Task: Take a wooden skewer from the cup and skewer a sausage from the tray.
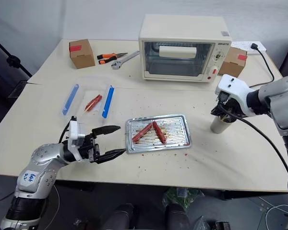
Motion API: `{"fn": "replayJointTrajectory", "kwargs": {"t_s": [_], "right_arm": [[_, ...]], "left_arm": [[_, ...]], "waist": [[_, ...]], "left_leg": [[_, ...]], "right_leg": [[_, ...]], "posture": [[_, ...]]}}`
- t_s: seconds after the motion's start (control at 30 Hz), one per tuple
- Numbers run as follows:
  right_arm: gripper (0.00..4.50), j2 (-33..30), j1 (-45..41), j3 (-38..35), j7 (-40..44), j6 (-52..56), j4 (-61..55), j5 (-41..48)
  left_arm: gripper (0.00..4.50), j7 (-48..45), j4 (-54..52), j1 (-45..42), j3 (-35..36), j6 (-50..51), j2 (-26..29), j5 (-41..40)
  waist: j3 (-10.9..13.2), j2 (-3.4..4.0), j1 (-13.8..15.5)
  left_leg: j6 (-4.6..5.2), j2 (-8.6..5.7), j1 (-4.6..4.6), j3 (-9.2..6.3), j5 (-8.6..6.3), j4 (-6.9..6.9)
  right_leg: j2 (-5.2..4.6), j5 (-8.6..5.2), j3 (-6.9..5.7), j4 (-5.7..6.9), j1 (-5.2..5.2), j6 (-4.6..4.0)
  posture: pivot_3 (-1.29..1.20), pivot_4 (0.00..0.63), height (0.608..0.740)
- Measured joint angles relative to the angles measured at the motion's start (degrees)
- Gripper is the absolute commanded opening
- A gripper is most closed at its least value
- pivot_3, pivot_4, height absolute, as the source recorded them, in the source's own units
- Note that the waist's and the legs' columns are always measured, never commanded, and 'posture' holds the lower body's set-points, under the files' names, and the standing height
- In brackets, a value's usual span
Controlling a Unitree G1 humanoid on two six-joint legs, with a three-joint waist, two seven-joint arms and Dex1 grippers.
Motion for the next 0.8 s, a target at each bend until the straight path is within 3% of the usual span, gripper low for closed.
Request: {"fn": "replayJointTrajectory", "kwargs": {"t_s": [0.23, 0.4, 0.53, 0.8], "right_arm": [[0.05, -3.0, -8.1, -3.7, 6.1, 2.3, 4.8, 2.7], [0.05, -2.4, -13.8, -9.9, 10.7, 7.4, 7.5, 9.8], [0.05, 6.3, -13.8, -21.2, 8.1, 16.8, 7.1, 21.3], [0.05, 31.6, -2.6, -41.1, -14.8, 34.9, -0.6, 38.9]], "left_arm": [[4.5, 0.0, 0.4, -0.5, -0.1, -1.7, -1.0, 1.0], [4.5, -1.3, 1.0, -1.9, -0.2, -1.7, -1.8, 0.7], [4.5, -1.0, 1.5, -3.5, -0.6, -1.4, -4.5, -0.6], [4.5, 2.8, 2.3, -9.2, -4.0, -3.8, -12.4, 0.3]], "waist": [[0.0, 0.0, 0.0], [0.0, 0.0, 0.0], [0.0, -0.01, -0.2], [0.0, -0.05, 0.3]], "left_leg": [[0.0, -0.01, 0.0, 0.02, 0.0, 0.0], [0.0, 0.0, 0.01, 0.01, 0.0, -0.01], [-0.01, 0.05, 0.05, 0.02, 0.0, 0.02], [-0.02, -0.08, 0.0, -0.14, 0.03, 0.24]], "right_leg": [[0.0, 0.0, -0.05, -0.01, -0.01, 0.0], [0.0, 0.0, -0.04, 0.0, 0.0, 0.0], [0.02, 0.0, -0.05, 0.08, 0.03, 0.0], [-0.03, 0.03, -0.14, 0.58, 0.05, 0.03]], "posture": [[0.0, 0.15, 0.74], [0.0, 0.15, 0.74], [0.0, 0.15, 0.74], [0.0, 0.15, 0.74]]}}
